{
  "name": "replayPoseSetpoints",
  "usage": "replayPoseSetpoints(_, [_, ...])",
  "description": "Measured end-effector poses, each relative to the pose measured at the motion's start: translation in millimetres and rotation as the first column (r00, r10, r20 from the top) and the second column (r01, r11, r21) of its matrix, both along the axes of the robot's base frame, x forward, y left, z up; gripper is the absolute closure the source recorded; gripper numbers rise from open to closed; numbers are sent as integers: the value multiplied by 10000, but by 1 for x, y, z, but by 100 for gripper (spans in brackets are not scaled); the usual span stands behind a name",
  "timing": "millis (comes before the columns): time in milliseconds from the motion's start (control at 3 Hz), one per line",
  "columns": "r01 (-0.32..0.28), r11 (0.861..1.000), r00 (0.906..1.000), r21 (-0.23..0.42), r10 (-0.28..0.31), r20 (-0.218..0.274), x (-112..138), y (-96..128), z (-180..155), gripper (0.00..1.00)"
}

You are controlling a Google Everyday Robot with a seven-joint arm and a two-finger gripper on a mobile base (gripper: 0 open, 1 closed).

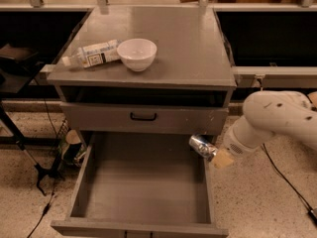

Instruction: Pick redbull can from middle drawer and place on counter

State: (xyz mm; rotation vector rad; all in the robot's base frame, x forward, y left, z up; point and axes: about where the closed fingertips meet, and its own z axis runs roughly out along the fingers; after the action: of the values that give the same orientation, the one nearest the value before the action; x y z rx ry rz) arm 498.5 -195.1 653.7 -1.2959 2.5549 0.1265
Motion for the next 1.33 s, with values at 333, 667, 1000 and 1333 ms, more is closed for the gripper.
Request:
replayPoseSetpoints(333, [15,9997,9982,-228,-1,608,-5,-24,58,100])
replayPoseSetpoints(667, [179,9993,9930,-328,-139,1173,-7,-41,112,100])
replayPoseSetpoints(1000, [176,9992,9855,-364,-112,1694,-7,-43,157,100])
replayPoseSetpoints(1333, [42,9988,9776,-482,61,2102,-7,-31,193,100])
